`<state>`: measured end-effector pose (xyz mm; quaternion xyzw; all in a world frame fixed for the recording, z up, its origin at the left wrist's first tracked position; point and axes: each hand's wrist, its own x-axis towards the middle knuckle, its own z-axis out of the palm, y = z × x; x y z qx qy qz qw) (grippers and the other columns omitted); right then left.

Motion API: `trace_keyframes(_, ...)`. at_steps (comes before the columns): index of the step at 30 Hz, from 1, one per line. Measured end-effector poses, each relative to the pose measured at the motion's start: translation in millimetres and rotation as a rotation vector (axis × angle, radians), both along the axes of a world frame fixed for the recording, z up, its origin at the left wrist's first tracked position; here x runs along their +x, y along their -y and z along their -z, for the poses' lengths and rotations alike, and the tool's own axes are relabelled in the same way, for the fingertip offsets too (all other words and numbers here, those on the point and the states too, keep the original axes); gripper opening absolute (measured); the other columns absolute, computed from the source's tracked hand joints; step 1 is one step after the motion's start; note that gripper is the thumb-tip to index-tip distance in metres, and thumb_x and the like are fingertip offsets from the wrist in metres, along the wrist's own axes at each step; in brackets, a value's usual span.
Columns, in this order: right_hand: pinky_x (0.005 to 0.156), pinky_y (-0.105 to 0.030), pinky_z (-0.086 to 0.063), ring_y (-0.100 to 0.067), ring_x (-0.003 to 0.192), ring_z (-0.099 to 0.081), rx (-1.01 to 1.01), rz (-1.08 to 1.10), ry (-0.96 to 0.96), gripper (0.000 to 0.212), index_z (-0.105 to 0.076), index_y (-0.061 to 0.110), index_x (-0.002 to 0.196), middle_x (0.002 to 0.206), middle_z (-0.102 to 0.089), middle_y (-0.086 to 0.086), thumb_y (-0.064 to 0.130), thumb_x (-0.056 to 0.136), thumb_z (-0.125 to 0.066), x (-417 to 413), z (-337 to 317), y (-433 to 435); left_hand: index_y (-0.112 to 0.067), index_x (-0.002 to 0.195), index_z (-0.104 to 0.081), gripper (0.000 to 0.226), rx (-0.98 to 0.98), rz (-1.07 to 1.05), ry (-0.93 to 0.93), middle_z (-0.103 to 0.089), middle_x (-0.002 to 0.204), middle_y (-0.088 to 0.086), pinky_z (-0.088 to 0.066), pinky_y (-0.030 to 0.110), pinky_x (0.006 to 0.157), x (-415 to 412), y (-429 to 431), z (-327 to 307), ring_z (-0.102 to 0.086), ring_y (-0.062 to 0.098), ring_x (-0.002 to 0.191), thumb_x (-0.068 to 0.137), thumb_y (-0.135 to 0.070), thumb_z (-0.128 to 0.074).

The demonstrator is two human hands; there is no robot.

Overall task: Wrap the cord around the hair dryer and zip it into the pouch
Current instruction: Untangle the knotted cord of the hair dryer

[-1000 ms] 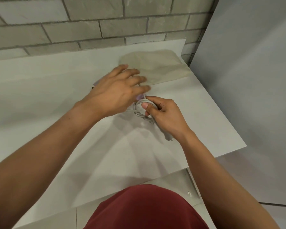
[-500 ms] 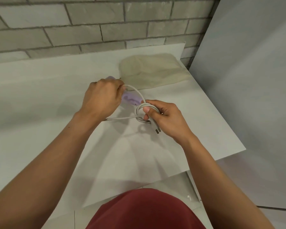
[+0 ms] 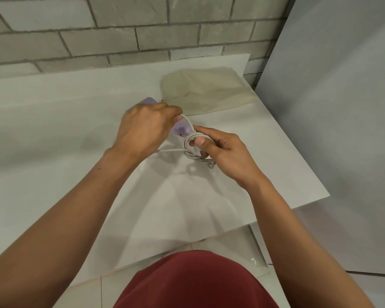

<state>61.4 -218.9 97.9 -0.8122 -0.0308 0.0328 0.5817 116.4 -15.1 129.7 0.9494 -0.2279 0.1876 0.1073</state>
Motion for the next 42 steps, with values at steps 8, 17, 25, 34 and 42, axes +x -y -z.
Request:
trace_keyframes(8,0.105,-0.031,-0.052,-0.003,0.11,-0.07,0.005,-0.005,-0.012,0.028,-0.073,0.027,0.13,0.118,-0.077,0.014,0.022,0.104,-0.064,-1.3,6.7,-4.7,-0.025,0.136,-0.063,0.038,0.144,0.33,-0.063,-0.065,0.137,0.001,-0.044,0.049,0.106,1.8,-1.6,11.5,-0.058,0.03,0.126,0.101,-0.034,-0.051)
trace_keyframes(17,0.071,-0.017,-0.053,-0.008,0.069,-0.071,-0.008,0.048,-0.041,0.025,-0.075,0.028,0.126,0.108,-0.077,0.009,0.023,0.104,-0.063,-9.3,5.8,5.9,-0.03,0.121,-0.072,0.039,-0.122,0.045,-0.194,-0.073,0.12,0.002,-0.057,0.053,0.082,2.6,-39.1,6.6,-0.069,0.036,0.105,0.099,-0.039,-0.042)
trace_keyframes(25,0.06,-0.012,-0.047,-0.011,0.067,-0.072,-0.038,0.077,-0.031,0.013,-0.072,0.021,0.111,0.096,-0.076,0.003,0.018,0.104,-0.062,-8.6,9.0,2.5,-0.036,0.103,-0.073,0.024,0.176,-0.128,-0.621,-0.07,0.105,-0.002,-0.052,0.041,0.079,8.3,-68.6,48.4,-0.063,0.03,0.097,0.104,-0.029,-0.05)
trace_keyframes(34,0.074,-0.034,-0.058,-0.011,0.066,-0.069,-0.052,0.135,0.024,0.017,-0.077,0.028,0.113,0.106,-0.071,0.012,0.023,0.104,-0.063,-3.0,8.8,4.2,-0.029,0.11,-0.074,0.022,0.234,-0.009,-0.745,-0.071,0.103,0.0,-0.05,0.038,0.077,7.7,-61.6,107.5,-0.063,0.03,0.1,0.101,-0.039,-0.056)
trace_keyframes(42,0.061,-0.021,-0.049,-0.012,0.063,-0.069,-0.106,0.16,0.017,0.016,-0.074,0.03,0.114,0.095,-0.071,0.018,0.025,0.101,-0.067,-2.7,9.6,7.3,-0.021,0.104,-0.074,0.026,-0.576,-0.077,-0.381,-0.073,0.094,0.002,-0.052,0.035,0.085,-17.1,-59.9,31.7,-0.067,0.021,0.089,0.104,-0.04,-0.057)
